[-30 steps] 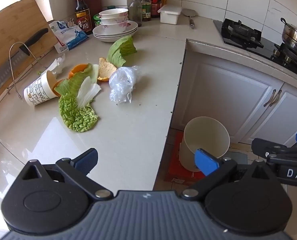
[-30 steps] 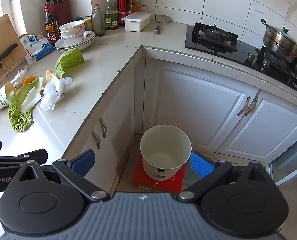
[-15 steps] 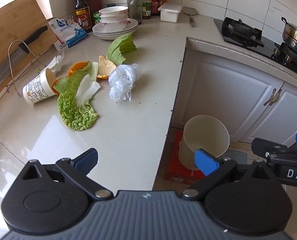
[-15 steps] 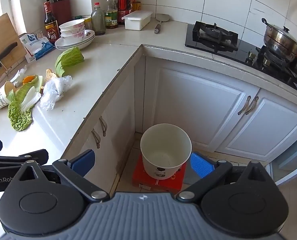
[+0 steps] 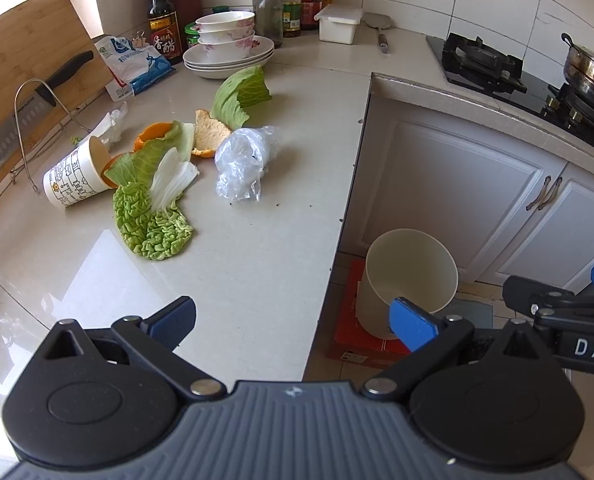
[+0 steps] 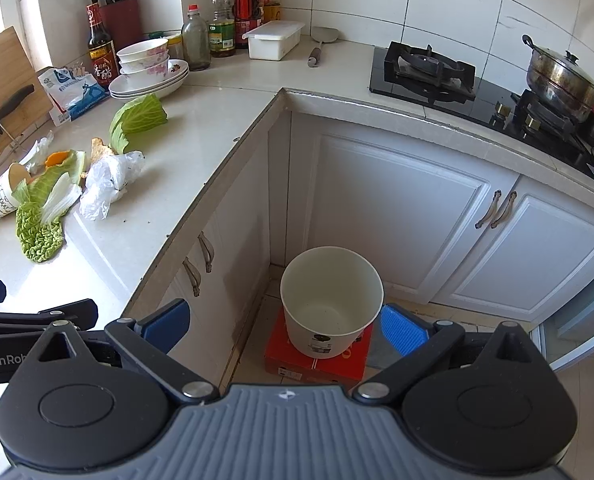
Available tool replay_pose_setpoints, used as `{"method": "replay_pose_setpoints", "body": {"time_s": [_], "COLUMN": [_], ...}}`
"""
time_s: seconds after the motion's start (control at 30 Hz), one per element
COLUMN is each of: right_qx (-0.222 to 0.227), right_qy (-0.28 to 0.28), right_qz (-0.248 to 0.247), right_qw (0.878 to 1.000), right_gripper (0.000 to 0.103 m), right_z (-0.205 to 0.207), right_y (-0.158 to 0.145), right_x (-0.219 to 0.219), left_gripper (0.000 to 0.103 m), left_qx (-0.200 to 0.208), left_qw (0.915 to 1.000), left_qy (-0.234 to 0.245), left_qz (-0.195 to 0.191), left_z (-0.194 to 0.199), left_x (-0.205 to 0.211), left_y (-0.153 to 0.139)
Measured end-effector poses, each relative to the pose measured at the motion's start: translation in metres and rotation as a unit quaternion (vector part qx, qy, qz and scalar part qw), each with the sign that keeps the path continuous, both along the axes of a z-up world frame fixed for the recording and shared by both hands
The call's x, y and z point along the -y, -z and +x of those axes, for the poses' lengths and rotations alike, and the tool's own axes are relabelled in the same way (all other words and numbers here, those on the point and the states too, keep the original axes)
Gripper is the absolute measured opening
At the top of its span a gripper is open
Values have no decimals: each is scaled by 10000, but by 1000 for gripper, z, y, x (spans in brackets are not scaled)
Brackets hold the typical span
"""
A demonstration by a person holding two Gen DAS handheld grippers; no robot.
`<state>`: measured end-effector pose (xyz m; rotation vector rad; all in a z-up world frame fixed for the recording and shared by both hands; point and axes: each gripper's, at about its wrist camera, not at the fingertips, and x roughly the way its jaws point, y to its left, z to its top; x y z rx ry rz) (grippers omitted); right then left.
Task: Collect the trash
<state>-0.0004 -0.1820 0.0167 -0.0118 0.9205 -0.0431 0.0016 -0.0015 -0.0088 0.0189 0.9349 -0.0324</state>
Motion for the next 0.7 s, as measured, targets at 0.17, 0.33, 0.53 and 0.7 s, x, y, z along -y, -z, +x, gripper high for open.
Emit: {"method": "replay_pose_setpoints", "body": {"time_s": [0.17, 0.33, 0.53, 0.7], "right_qx": [3, 11, 12, 13], "right_qy": [5, 13, 8, 11], "right_qz": [7, 11, 10, 13], "right_qw": [10000, 10000, 10000, 10000], "right_gripper": [103, 103, 103, 103], "right_z": [0, -1, -1, -1], "right_y": [0, -1, -1, -1], "right_x": [1, 2, 2, 1], "left_gripper": [102, 102, 102, 102], "left_qx": [1, -1, -2, 0], "left_qw": [10000, 10000, 10000, 10000], "left_qy": [7, 17, 16, 17], "left_qz": [0, 1, 1, 1], "left_z": [0, 0, 0, 0], "left_x": [1, 1, 1, 1], "left_y": [-2, -2, -2, -2]}}
